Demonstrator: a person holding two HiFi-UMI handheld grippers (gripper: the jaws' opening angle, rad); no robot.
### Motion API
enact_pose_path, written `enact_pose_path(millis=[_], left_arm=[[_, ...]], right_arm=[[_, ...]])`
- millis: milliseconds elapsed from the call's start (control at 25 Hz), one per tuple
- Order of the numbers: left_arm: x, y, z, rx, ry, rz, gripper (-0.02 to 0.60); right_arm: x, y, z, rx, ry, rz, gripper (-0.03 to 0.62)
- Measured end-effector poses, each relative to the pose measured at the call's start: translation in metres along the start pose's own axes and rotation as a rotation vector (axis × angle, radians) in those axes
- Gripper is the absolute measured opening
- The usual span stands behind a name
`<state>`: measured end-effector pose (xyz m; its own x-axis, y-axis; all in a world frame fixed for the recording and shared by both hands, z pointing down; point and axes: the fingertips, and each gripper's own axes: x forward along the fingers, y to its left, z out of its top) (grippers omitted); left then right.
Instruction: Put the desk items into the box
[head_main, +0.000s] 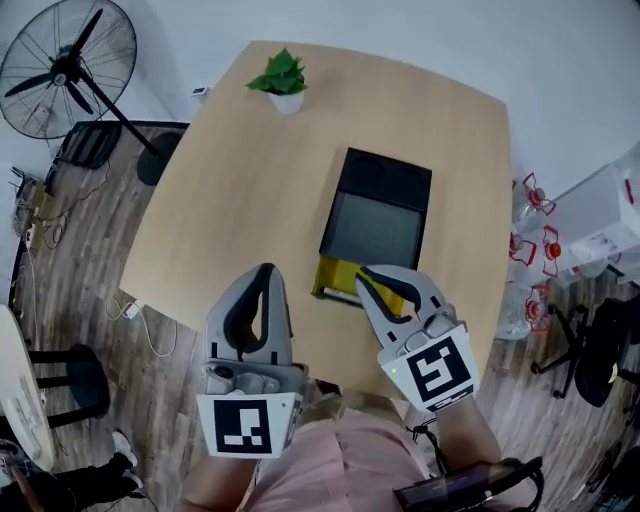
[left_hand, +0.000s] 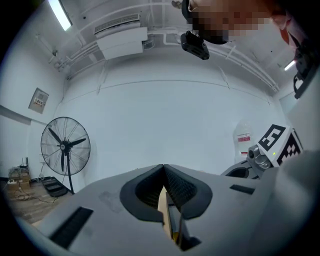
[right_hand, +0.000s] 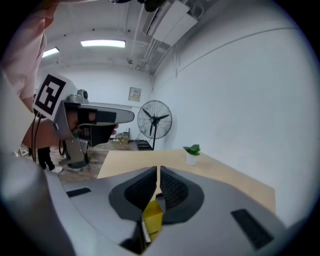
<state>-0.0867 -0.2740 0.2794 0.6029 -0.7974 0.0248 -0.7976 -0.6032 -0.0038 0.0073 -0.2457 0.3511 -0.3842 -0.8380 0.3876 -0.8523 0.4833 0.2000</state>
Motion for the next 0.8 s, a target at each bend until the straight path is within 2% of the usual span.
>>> enact_pose_path(millis=[200,360,520,800], left_arm=[[-0.02,-0.009,0.053,0.023,-0.116,-0.037,0.011],[-0.034,-0.021,0.074,0.008,-0.151,-0.058,0.011],[-0.045,-0.027,0.082,-0.015,-0.154,-0.061,0.011],[-0.054,-0.031,0.095,0.01,-0.197,-0.053,0.011]], right_arm=[[-0.039,0.0,0.068,0.029,-0.202,-0.141,0.002],[-0.068,-0.004,0.103,0.038,-0.306,-0.244,0.002],[-0.085,-0.001,0.12,0.009,-0.354,-0.311,0.002],[-0.107,-0.007,0.126,0.009,-0.376,-0.377,0.002]])
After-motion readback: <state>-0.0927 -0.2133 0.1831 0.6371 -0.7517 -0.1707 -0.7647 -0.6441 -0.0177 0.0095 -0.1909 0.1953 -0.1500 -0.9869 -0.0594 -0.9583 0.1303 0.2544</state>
